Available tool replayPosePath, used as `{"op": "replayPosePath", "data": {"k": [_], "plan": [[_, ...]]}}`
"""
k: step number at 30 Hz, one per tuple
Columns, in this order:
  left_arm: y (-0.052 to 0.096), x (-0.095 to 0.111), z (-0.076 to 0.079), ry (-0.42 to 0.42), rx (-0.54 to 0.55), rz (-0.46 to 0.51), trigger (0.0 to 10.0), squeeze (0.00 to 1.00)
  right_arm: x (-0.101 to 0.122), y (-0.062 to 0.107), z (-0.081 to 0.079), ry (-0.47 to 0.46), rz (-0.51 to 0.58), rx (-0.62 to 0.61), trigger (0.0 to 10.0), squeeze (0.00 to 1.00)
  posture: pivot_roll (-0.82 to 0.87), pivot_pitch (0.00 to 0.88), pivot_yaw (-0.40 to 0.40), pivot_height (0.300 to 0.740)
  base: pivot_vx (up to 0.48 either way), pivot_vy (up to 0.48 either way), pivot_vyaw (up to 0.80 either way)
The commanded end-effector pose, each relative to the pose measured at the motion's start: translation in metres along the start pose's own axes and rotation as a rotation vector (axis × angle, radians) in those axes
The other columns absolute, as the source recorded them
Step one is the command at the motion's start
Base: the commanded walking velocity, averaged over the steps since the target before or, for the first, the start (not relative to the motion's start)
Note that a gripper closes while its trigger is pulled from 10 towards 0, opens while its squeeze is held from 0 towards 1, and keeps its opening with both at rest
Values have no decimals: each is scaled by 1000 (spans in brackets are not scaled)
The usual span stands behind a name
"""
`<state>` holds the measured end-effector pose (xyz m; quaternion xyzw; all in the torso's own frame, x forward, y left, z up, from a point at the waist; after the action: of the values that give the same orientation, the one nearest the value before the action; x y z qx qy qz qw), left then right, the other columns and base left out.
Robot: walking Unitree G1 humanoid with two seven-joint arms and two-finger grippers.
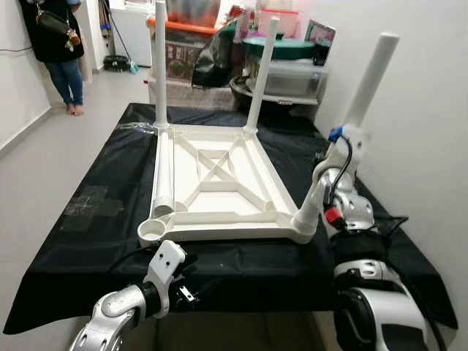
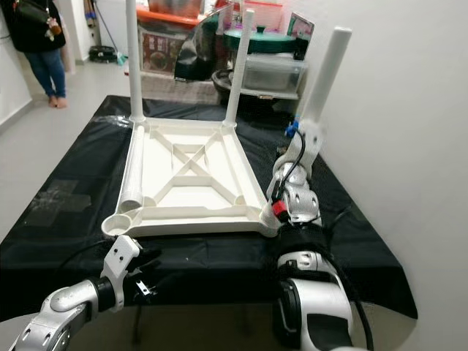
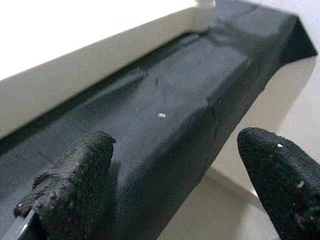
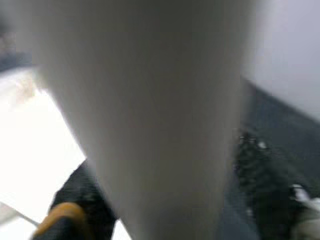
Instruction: Building children table
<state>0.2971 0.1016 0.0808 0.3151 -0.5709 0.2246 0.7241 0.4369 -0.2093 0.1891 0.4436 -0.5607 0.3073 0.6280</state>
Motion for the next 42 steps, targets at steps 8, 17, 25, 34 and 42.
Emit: {"op": "replayPosePath", "data": {"k": [8,17,25,34,42], "plan": [[-2,-2,5,-2,-26,-7,10000,0,36,8,0,-40,111,18,10000,1000,36,0,-123,740,0,0,0],[-2,-2,4,-4,-27,-11,10000,0,57,14,-1,-46,178,84,10000,1000,37,0,-122,740,0,0,0],[-2,-2,3,-7,-30,-16,10000,0,83,16,-12,38,285,429,10000,1000,40,0,-116,740,0,0,0],[-2,-3,3,-15,-39,-24,10000,0,80,39,-24,268,378,924,10000,0,54,0,-114,740,0,0,0],[-2,-3,3,-17,-39,-27,10000,0,74,26,-8,337,332,980,10000,0,58,0,-115,740,0,0,0]]}}
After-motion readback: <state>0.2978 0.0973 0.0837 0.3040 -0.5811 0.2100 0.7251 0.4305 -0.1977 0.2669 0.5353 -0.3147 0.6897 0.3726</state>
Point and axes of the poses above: a point about 5 cm out from each wrist's last joint towards the gripper, its own y axis pointing back from the gripper into the wrist, its own x axis along the axis of the wrist's last joint, z = x × y, the point moved 5 cm from there along -y, pointing out of the wrist towards the gripper, and after that the axes turned 9 degrees about y, right-handed, at the moved point
